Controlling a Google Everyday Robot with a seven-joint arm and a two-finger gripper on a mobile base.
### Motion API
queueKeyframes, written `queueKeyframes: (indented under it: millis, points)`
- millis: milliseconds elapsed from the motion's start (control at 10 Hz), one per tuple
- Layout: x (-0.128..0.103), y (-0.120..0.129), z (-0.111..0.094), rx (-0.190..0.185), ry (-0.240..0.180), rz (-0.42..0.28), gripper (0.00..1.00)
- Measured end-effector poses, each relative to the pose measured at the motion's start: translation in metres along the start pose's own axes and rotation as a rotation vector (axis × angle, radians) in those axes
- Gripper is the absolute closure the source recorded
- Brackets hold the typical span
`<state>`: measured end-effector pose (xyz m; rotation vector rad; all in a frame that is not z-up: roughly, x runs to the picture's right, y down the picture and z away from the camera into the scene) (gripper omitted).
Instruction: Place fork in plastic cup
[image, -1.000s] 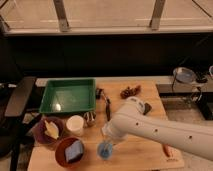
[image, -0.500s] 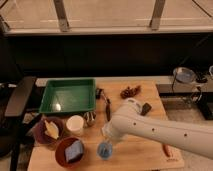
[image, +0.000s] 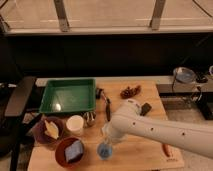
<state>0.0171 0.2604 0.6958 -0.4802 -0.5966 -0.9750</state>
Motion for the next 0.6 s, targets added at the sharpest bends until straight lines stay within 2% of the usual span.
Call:
queueKeyframes:
  millis: [300,400,600]
  points:
    - [-0.006,-0.001,-0.001,0.004,0.004,-0.007,0.28]
    - [-0.006,-0.002,-0.007,0.008,0.018,-0.009,0.28]
    - [0.001,-0.005,-0.034,0.025,0.085,0.012,0.28]
